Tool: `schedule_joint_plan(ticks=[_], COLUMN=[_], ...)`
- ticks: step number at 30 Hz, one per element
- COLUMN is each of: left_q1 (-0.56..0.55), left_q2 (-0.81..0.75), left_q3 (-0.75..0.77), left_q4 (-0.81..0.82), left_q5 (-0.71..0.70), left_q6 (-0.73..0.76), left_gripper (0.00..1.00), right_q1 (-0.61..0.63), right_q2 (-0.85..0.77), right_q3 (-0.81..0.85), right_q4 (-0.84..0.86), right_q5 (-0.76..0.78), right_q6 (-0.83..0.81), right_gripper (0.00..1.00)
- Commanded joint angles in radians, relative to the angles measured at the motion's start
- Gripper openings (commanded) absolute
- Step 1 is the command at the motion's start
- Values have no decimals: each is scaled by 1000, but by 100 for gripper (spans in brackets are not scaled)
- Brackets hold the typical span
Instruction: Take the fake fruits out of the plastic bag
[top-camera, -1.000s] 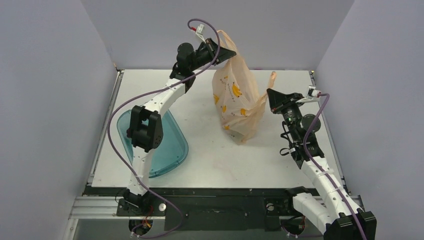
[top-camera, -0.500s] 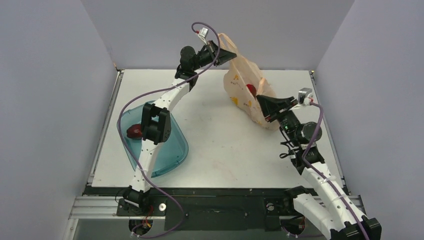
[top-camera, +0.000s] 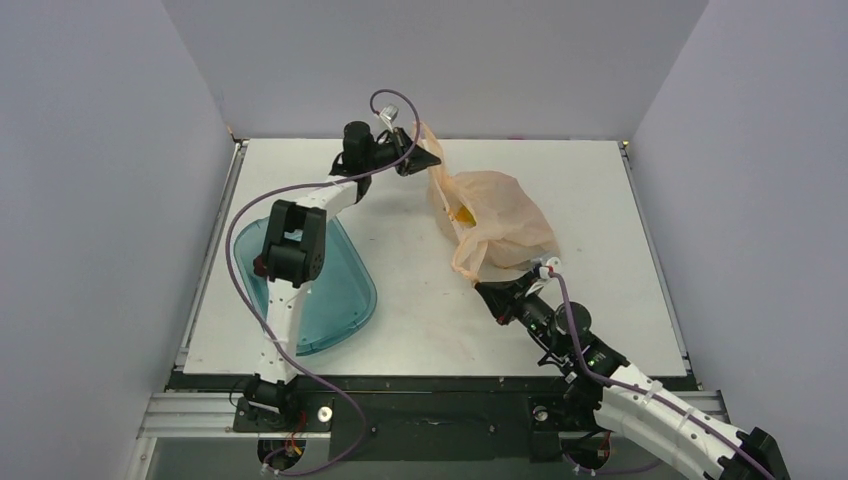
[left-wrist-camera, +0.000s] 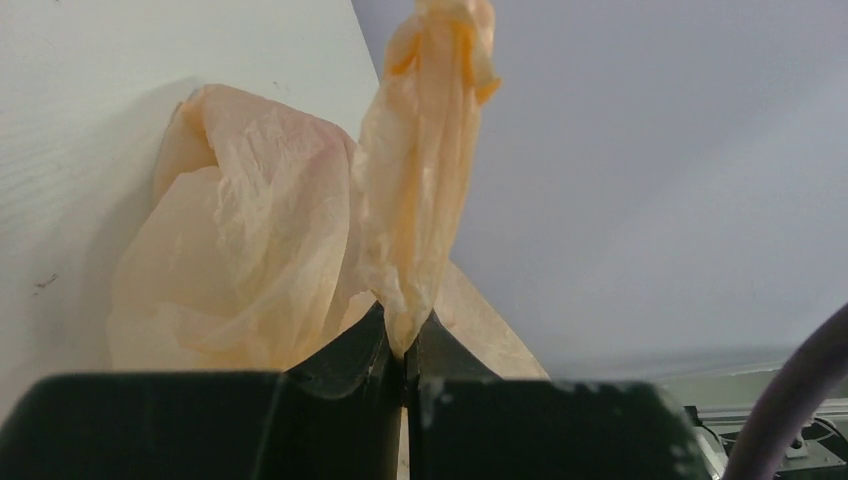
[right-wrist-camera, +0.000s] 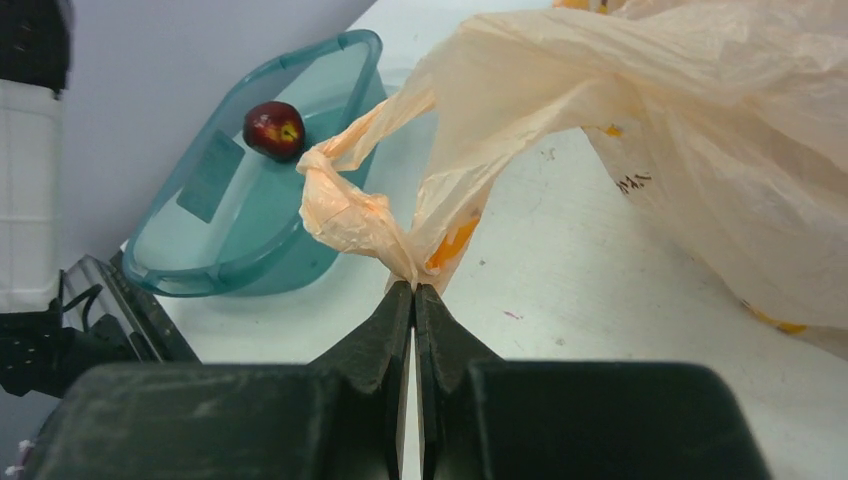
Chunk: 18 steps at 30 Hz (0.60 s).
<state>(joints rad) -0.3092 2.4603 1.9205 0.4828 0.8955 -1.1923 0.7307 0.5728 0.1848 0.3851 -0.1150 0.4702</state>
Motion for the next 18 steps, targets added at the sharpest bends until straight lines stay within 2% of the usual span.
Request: schedule_joint_plan(ticks=[1,2,5,8,10,11,13,15,16,18], left_q1=[13,16,23,20,16,10,-13,-60,-82,-148], left_q2=[-185,-200,-282,-389,-513,-543,-634,-737,-808,-894], left_q3=[-47,-78,-121,-197,-250,-265,-341,-433,-506,-620], left_q4=[-12,-30,-117,-331,-486,-597,-694,-721,-722,-699], left_q5=[-1,-7,-45,-121,-219,-303,-434,-600,-730,-882], left_q6=[125,148,216,371,449,485,509,479,457,368], left_gripper=[3,5,23,35,42,44,46,49,49,50], right_q1=[42,55,80,100,115,128,148,168,177,203], right_q2=[-31,-40,-62,-69,-54,-44,-10,46,59,86], right_q3=[40,46,45,77,129,150,222,289,325,362], right_q4=[-136,-174,-233,-335,-432,-475,-604,-715,-776,-837], right_q5=[104,138,199,260,307,359,437,507,529,589], right_q6=[-11,-6,32,81,106,120,137,155,160,182], right_gripper=[0,0,0,0,0,0,0,0,0,0])
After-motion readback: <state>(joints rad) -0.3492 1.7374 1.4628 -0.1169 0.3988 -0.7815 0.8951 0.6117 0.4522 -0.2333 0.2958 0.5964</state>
